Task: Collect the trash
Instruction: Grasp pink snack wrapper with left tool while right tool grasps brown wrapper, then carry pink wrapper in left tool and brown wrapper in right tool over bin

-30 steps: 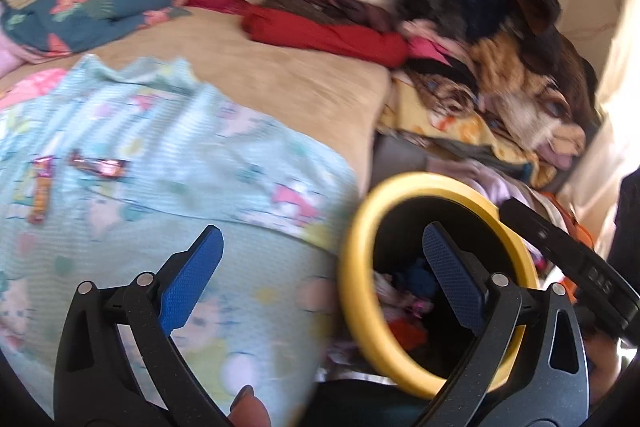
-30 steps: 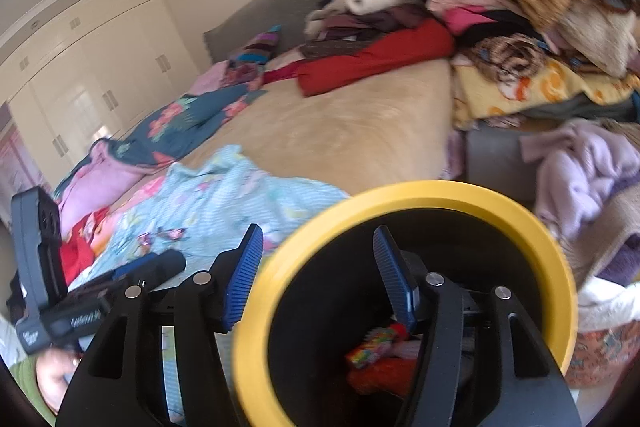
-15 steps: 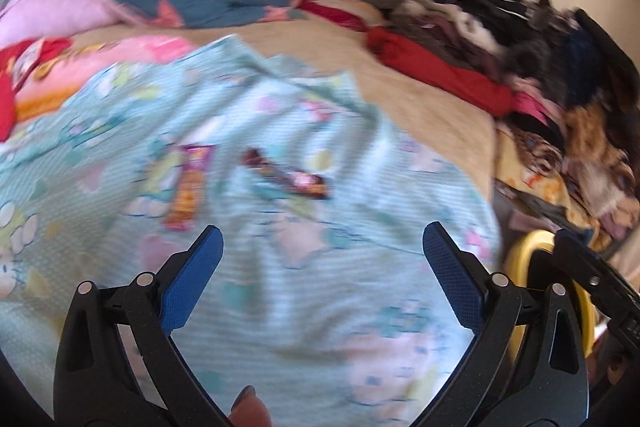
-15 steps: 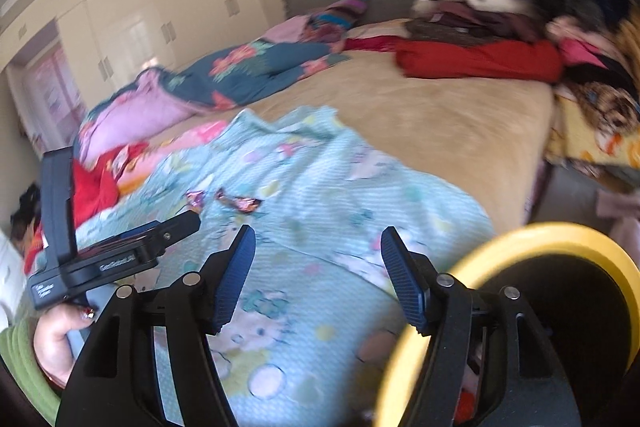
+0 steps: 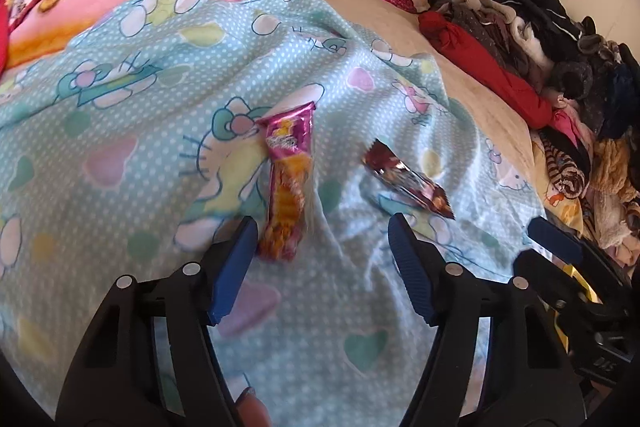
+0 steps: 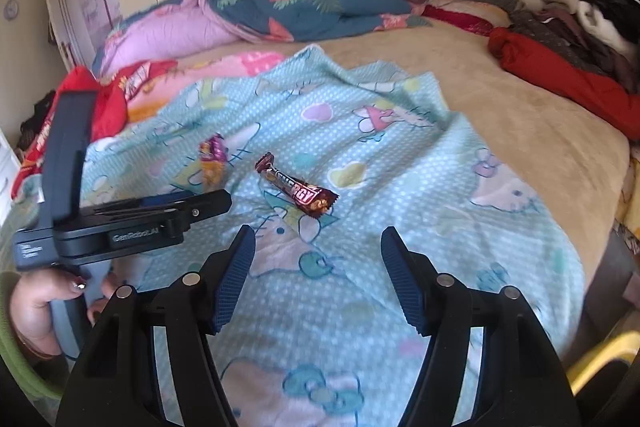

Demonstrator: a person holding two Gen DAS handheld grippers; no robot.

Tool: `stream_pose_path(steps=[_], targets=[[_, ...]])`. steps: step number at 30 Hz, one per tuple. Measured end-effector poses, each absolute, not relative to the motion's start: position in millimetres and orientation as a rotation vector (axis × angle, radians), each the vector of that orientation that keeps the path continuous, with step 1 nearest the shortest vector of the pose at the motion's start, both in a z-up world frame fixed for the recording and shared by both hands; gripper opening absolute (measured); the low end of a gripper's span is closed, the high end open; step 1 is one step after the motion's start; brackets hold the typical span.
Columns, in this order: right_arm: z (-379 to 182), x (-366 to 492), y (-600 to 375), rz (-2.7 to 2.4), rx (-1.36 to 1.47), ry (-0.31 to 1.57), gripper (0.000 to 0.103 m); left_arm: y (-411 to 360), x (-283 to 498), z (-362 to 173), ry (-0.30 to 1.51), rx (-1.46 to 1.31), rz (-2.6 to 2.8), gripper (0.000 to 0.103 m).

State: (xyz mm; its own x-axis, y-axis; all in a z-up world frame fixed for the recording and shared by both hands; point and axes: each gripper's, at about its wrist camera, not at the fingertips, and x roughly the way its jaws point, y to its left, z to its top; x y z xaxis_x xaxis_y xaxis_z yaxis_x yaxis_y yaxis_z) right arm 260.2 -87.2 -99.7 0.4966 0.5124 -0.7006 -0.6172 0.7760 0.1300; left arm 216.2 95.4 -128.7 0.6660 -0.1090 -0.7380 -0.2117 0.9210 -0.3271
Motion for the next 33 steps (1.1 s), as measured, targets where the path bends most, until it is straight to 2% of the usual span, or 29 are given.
stream_pose_path(steps=[4,8,12,13,14,15,17,20,22,26,30,31,32,33], targets=[[-112.7,278.7,-67.3,0.696,-0.185,0.828,0.063,101.4,227.3,-134.0,0.852,-0.398,0.059,0.058],[-125.4,294.6,-47.8,0.704,-0.223,0.859,0.063,111.2,232.9,-143.4,0.866,-0.419,0.072,0.043],[-140.1,307.4,-29.7,0.704,-0.265,0.883,0.063,115.2,236.3,-150.3,0.876,-0.431,0.081,0.035],[-144.4,311.1,-27.5,0.702,-0.263,0.900,0.054,115.3,236.5,-151.1,0.877,-0.430,0.083,0.034],[-147.3,313.3,-26.4,0.703,-0.257,0.911,0.040,116.0,236.4,-151.8,0.877,-0.431,0.084,0.032],[-148.9,315.1,-27.0,0.703,-0.244,0.919,0.034,116.7,236.3,-152.9,0.878,-0.434,0.088,0.029],[-147.4,316.6,-31.0,0.706,-0.210,0.917,0.006,119.4,236.4,-154.8,0.878,-0.446,0.090,0.028],[-142.3,313.9,-43.2,0.713,-0.135,0.910,0.003,119.2,235.6,-155.8,0.875,-0.441,0.097,0.027],[-135.8,307.5,-54.2,0.725,-0.079,0.892,0.003,119.4,235.1,-155.3,0.872,-0.442,0.101,0.025],[-125.8,294.3,-68.1,0.728,-0.032,0.878,0.002,121.9,227.7,-148.7,0.856,-0.472,0.104,0.011],[-118.3,292.4,-76.2,0.726,0.000,0.881,0.002,116.6,210.0,-131.3,0.818,-0.476,0.082,0.004],[-116.6,293.5,-77.2,0.712,0.002,0.878,0.012,114.0,204.6,-126.4,0.806,-0.468,0.074,0.004],[-115.1,295.8,-77.0,0.710,0.009,0.880,0.036,111.9,200.0,-122.4,0.798,-0.463,0.068,0.004],[-113.7,298.2,-76.8,0.707,0.020,0.875,0.048,110.3,194.4,-118.2,0.789,-0.465,0.055,0.004]])
